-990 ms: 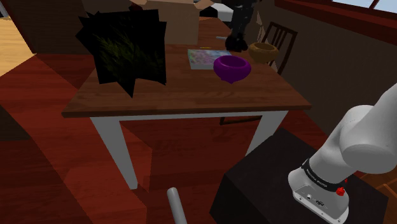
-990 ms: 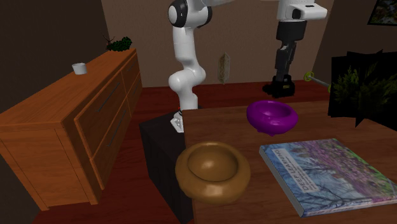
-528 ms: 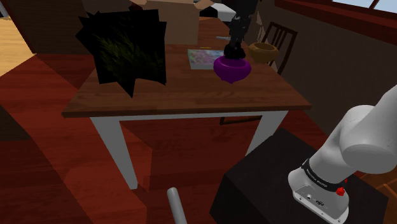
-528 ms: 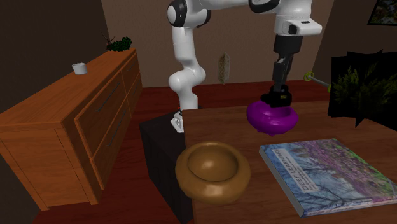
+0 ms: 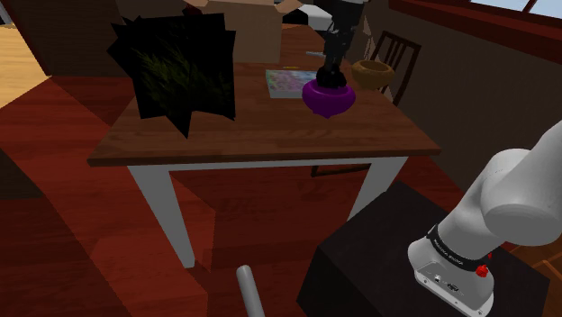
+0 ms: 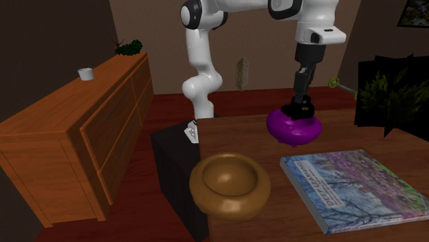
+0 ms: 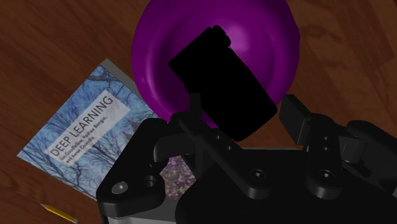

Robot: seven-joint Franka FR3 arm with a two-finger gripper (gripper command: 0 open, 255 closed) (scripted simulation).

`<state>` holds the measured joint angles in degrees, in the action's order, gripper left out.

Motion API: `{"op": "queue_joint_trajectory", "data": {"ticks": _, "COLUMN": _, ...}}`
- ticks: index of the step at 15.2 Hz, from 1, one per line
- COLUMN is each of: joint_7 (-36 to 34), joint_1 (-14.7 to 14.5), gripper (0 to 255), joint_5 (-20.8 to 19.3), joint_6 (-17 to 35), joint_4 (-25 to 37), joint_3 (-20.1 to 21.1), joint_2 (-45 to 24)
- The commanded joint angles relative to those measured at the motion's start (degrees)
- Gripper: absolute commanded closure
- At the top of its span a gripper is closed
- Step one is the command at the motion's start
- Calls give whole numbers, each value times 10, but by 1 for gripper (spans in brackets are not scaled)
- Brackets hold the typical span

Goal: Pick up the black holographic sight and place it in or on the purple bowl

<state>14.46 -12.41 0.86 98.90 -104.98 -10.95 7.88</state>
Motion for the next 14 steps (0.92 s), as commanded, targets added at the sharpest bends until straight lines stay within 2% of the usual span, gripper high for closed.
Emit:
{"op": "queue_joint_trajectory", "data": {"ticks": 1, "joint_7": 0, "joint_1": 0, "gripper": 255, "joint_5": 0, "joint_6": 0, "joint_4": 0, "joint_3": 0, "joint_2": 0}}
{"op": "queue_joint_trajectory", "data": {"ticks": 2, "joint_7": 0, "joint_1": 0, "gripper": 0, "joint_5": 0, "joint_6": 0, "joint_4": 0, "joint_3": 0, "joint_2": 0}}
{"op": "queue_joint_trajectory", "data": {"ticks": 7, "joint_7": 0, "joint_1": 0, "gripper": 0, "joint_5": 0, "joint_6": 0, "joint_4": 0, "joint_3": 0, "joint_2": 0}}
{"op": "queue_joint_trajectory", "data": {"ticks": 11, "joint_7": 1, "joint_1": 1, "gripper": 0, "joint_5": 2, "joint_6": -75, "joint_4": 86, "joint_3": -2, "joint_2": -11}}
{"op": "queue_joint_trajectory", "data": {"ticks": 14, "joint_7": 1, "joint_1": 1, "gripper": 0, "joint_5": 2, "joint_6": -75, "joint_4": 86, "joint_3": -2, "joint_2": -11}}
